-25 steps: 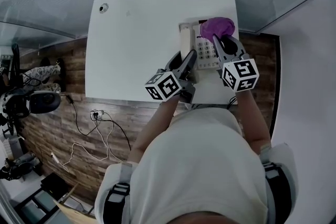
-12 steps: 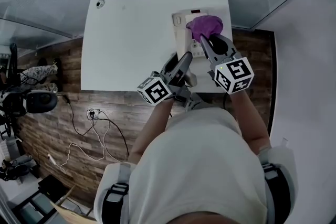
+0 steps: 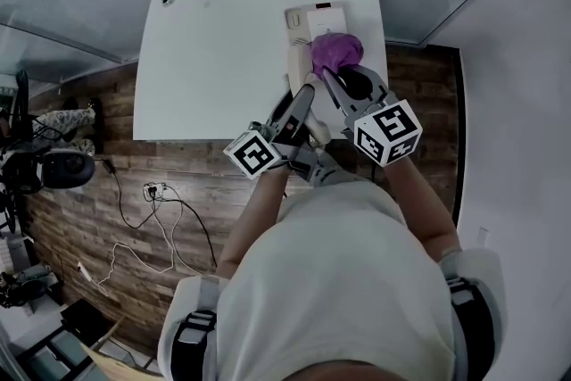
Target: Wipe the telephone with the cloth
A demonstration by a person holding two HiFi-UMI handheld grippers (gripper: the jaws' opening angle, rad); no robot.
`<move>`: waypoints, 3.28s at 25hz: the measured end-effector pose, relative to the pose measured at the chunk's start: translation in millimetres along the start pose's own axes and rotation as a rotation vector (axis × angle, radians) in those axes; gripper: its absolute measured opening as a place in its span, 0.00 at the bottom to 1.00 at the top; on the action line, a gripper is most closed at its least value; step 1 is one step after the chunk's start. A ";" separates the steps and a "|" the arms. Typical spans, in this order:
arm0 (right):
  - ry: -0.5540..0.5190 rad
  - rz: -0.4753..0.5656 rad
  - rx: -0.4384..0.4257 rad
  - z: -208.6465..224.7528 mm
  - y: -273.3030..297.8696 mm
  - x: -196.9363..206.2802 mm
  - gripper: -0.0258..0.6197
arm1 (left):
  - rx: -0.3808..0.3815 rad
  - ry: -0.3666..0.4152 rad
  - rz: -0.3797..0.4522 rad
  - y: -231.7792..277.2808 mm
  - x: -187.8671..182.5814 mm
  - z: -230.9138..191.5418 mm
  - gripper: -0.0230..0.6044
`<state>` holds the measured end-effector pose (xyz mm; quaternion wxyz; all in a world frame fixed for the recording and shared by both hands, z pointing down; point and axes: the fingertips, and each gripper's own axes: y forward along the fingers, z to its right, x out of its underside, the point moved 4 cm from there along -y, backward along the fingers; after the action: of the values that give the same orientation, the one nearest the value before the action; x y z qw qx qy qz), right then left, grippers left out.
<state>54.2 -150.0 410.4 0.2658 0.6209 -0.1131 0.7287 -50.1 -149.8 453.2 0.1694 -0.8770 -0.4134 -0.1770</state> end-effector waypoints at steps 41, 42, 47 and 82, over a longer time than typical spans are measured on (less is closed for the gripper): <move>0.114 -0.064 -0.251 -87.8 -76.9 45.7 0.11 | 0.012 -0.041 0.085 -56.3 31.1 34.6 0.40; 0.108 -0.070 -0.259 -89.5 -78.1 46.9 0.11 | 0.014 -0.033 0.088 -57.2 29.7 34.9 0.40; 0.074 -0.101 -0.299 -98.3 -84.4 54.3 0.11 | 0.003 -0.038 0.117 -61.4 23.7 32.5 0.40; 0.072 -0.220 -0.272 -95.0 -111.9 91.5 0.11 | -0.069 -0.001 0.203 -74.3 -4.8 21.9 0.40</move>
<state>25.0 12.7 460.9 0.4294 0.5613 -0.1326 0.6950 -107.6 -98.6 442.9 0.1558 -0.9198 -0.3161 -0.1726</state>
